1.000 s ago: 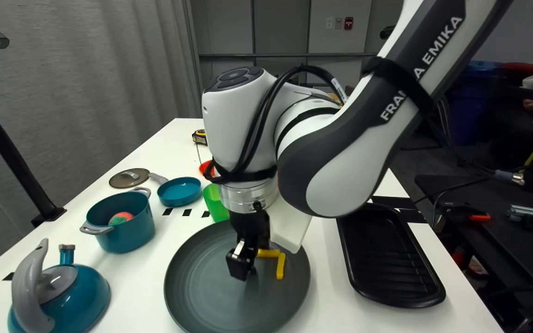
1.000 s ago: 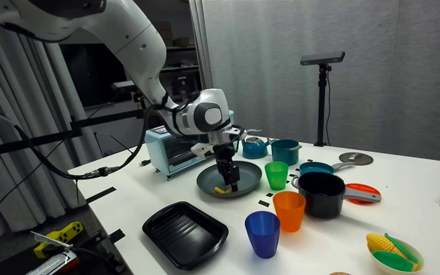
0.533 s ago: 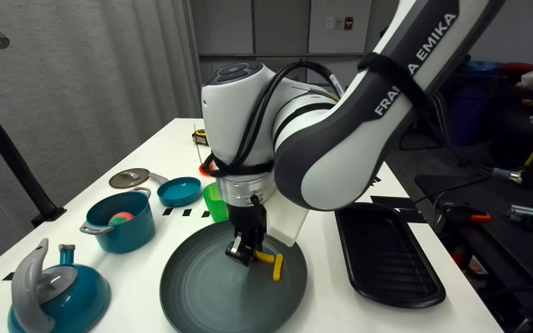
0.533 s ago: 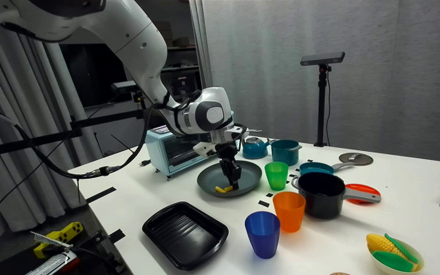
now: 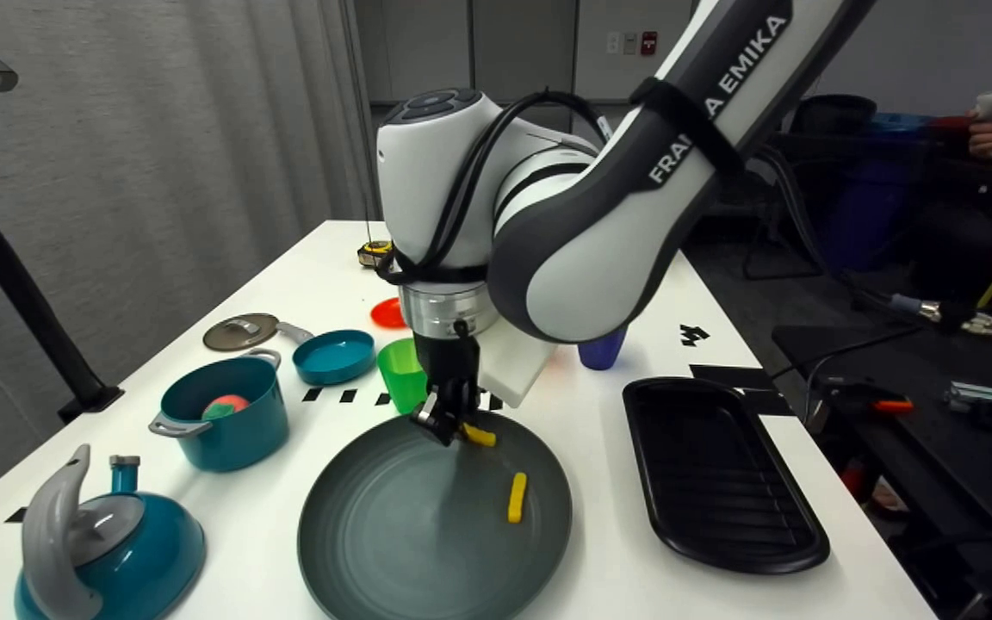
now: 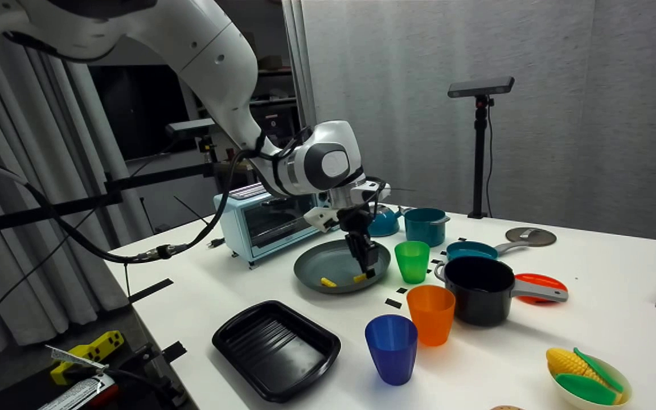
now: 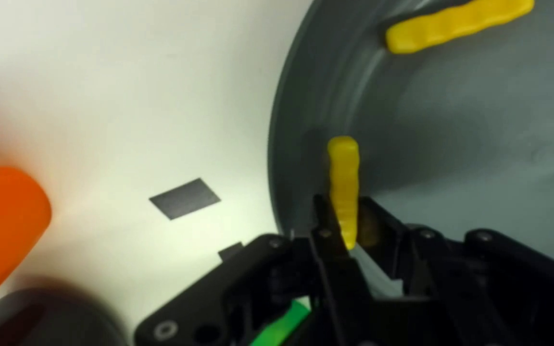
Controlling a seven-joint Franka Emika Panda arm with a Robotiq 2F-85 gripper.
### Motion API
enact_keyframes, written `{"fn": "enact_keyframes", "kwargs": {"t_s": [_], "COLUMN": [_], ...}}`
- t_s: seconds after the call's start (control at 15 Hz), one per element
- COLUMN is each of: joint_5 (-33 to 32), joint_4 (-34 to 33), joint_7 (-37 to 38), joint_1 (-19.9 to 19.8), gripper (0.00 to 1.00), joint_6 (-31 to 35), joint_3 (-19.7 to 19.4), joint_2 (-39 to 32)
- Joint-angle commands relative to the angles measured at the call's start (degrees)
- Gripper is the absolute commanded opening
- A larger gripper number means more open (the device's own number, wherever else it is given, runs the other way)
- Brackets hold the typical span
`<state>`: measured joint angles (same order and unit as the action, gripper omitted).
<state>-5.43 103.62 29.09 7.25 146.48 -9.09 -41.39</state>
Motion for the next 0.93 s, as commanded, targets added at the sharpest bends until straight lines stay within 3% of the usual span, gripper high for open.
{"fn": "enact_keyframes", "kwargs": {"t_s": [0.0,0.87], "joint_5": [1.45,1.14], "joint_4": [-1.86,-8.61], "joint_7": [-1.93,-0.39], "joint_1": [-1.01,-0.83], "gripper": [0.05,0.05], "joint_6": [0.44,0.16], "joint_3": [-0.49,-0.75], "joint_2": [1.44,2.28]}}
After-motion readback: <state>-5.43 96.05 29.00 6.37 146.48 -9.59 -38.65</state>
